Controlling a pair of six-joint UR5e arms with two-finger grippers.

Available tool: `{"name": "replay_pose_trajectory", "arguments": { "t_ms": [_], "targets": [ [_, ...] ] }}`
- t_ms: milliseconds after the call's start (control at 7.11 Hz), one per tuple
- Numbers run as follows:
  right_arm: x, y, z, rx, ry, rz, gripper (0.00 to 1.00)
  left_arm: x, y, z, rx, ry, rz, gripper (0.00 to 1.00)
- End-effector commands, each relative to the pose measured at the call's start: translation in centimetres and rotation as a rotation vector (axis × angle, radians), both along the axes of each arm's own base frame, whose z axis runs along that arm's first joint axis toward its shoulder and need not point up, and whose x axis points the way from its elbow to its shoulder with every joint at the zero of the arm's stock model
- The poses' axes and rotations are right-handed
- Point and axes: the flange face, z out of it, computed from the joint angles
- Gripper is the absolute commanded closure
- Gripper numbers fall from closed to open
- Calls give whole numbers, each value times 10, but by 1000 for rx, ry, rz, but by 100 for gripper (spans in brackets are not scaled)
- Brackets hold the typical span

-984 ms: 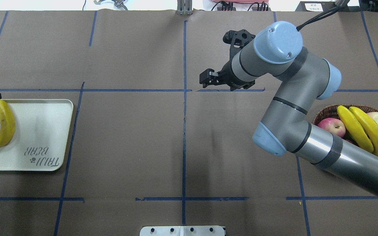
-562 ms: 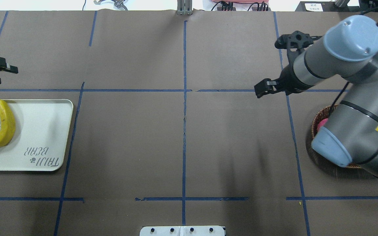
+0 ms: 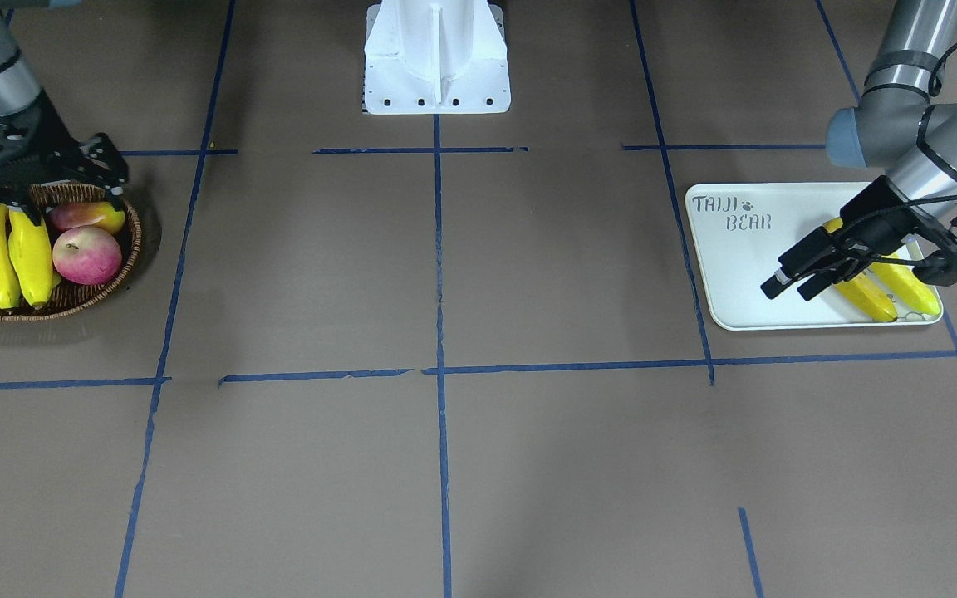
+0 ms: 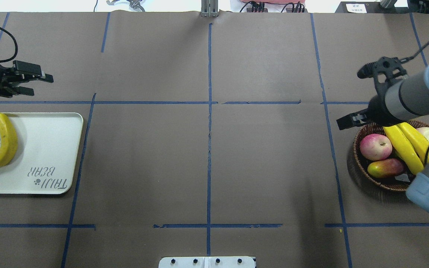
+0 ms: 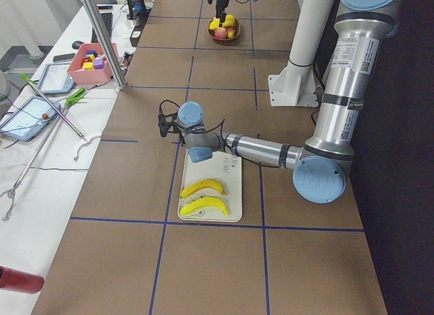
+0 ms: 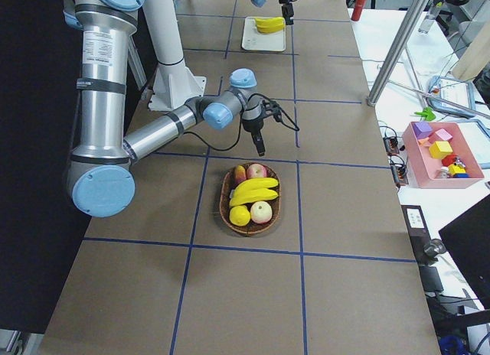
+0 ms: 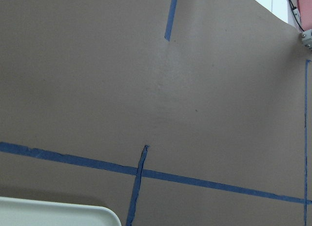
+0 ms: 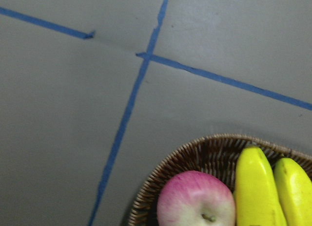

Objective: Transfer all bananas from basket to plate

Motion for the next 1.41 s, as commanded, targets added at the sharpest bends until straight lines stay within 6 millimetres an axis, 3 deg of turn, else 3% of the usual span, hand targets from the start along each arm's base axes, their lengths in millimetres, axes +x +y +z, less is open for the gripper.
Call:
{"name": "replay_pose_trajectory", "arguments": {
  "t_ms": [0, 281, 562, 1266],
  "targets": [
    [47, 18, 79, 36, -75, -39, 1, 4, 1, -2, 1, 1, 2, 0],
    [93, 8, 113, 17, -133, -70, 2, 5, 2, -2, 3, 2, 4, 0],
    [91, 3, 138, -8, -102, -68, 6, 4, 2, -3, 4, 3, 4, 0],
    [92, 2, 154, -31, -71, -55, 18, 4, 3, -5, 9, 5, 4, 0]
  ]
}}
